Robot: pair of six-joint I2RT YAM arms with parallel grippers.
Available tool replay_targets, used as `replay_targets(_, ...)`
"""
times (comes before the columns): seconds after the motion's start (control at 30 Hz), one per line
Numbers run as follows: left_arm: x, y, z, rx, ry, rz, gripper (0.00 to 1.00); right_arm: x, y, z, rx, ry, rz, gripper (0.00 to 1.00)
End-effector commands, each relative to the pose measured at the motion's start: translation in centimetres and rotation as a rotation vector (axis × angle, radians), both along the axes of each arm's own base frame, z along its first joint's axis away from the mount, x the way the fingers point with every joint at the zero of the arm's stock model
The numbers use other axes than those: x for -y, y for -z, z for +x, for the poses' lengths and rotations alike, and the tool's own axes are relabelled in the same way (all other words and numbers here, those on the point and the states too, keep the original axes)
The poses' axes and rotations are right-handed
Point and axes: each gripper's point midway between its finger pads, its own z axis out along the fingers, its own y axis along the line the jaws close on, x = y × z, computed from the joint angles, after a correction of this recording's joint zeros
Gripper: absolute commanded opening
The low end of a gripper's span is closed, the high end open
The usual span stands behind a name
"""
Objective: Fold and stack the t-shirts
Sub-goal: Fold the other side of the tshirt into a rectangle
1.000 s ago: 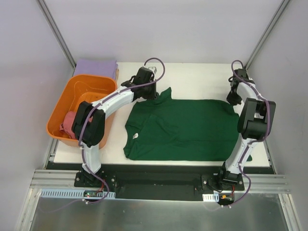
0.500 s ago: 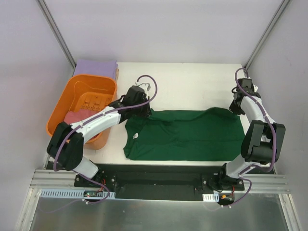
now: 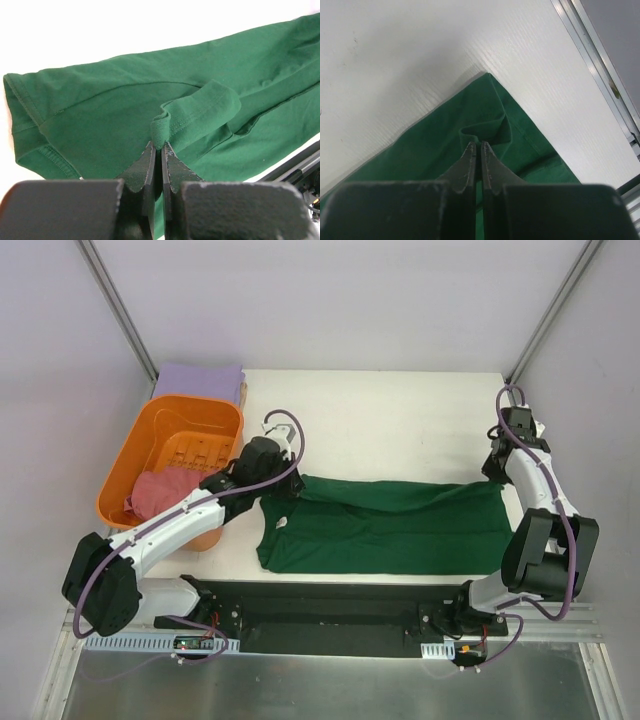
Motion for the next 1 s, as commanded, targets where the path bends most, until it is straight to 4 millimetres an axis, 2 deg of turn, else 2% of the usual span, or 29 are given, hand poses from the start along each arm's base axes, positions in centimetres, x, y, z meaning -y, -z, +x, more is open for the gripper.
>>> replay_targets(0.0, 0.0, -0.9, -0.5, 0.034, -0.013, -0.044, 0.0, 0.6, -2.1, -0.8, 0.027, 0.013, -0.025, 0.01)
replay_targets(0.3, -0.9, 1.7, -2.8, -0.033, -0.017, -0.05, 0.0, 0.9, -0.6, -1.9, -0.014, 0.027, -0.019, 0.01)
replay_targets(0.4, -0.7, 3.3, -4.2, -0.073, 0.012, -0.031, 0.0, 0.8, 0.0, -2.2, -0.032, 0.024, -0.018, 0.04)
replay_targets(0.5, -1.4, 5.4, -5.2, -0.122, -0.017, -0.012, 0.01, 1.0, 0.9, -2.9, -0.058, 0.052, -0.023, 0.12)
replay_targets(0.57, -1.7, 6.0, -5.8, -0.138, -0.024, -0.011, 0.21, 1.4, 1.3, -3.7, -0.072, 0.092, -0.044, 0.14)
replay_targets(0.6, -1.8, 5.9, -6.2, -0.145, -0.021, -0.022, 0.24, 1.7, 1.2, -4.1, -0.07, 0.123, -0.06, 0.2)
replay_targets(0.63, -1.8, 5.8, -6.7, -0.15, -0.016, -0.034, 0.28, 2.1, 0.8, -4.6, -0.065, 0.149, -0.083, 0.32)
replay_targets(0.7, -2.1, 4.7, -7.2, -0.12, -0.011, -0.064, 0.45, 2.6, -0.4, -5.5, -0.048, 0.192, -0.117, 0.47)
replay_targets(0.73, -2.4, 4.2, -7.6, -0.12, -0.012, -0.07, 0.53, 2.8, -0.9, -5.8, -0.033, 0.202, -0.132, 0.6)
replay_targets(0.77, -2.5, 3.2, -7.9, -0.094, -0.007, -0.093, 0.65, 2.9, -1.6, -6.0, -0.015, 0.21, -0.14, 0.77)
replay_targets(0.8, -2.6, 2.5, -8.0, -0.076, -0.002, -0.111, 0.81, 2.9, -2.2, -6.1, 0.003, 0.209, -0.144, 0.85)
replay_targets(0.83, -2.6, 1.9, -8.0, -0.058, 0.002, -0.124, 0.97, 2.7, -2.7, -6.1, 0.025, 0.199, -0.136, 0.97)
replay_targets(0.9, -2.2, 0.4, -7.7, -0.029, 0.009, -0.147, 0.99, 1.5, -3.4, -5.7, 0.074, 0.148, -0.083, 0.96)
replay_targets(0.93, -2.0, -0.1, -7.3, -0.016, 0.009, -0.15, 0.99, 0.4, -3.5, -5.4, 0.106, 0.105, -0.03, 0.96)
replay_targets(0.97, -1.7, -0.3, -6.8, -0.014, 0.004, -0.143, 0.99, -1.7, -3.3, -4.8, 0.136, 0.03, 0.067, 0.96)
